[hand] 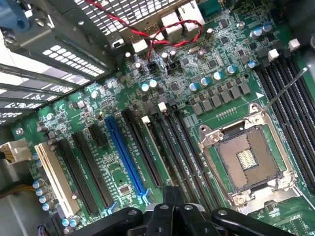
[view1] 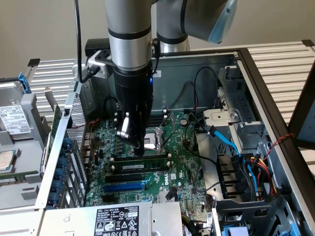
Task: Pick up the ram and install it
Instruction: 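Press down the ram until it locks into place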
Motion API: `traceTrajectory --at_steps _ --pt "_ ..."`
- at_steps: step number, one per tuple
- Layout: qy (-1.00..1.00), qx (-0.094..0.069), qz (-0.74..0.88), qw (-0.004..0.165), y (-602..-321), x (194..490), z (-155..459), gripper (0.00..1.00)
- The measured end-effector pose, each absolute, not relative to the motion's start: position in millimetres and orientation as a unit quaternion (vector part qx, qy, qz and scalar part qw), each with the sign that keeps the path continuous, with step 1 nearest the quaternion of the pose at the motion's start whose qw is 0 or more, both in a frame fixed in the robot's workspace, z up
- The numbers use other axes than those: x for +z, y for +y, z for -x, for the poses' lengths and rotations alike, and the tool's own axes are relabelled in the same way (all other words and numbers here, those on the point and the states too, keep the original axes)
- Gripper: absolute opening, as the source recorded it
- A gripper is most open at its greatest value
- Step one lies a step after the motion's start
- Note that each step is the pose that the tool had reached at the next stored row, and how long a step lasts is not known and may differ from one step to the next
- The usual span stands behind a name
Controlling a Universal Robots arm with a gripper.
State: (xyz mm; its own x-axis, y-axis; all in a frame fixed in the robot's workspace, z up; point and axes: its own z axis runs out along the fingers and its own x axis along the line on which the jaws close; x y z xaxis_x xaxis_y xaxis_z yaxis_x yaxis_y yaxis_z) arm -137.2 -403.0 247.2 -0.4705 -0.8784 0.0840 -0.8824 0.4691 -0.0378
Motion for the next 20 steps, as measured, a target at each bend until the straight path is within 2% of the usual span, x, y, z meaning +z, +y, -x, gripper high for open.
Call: traceTrajectory --at_steps 20 --pt "-0.927 0.033 -0.372 0.032 -403.0 247.2 137.2 0.11"
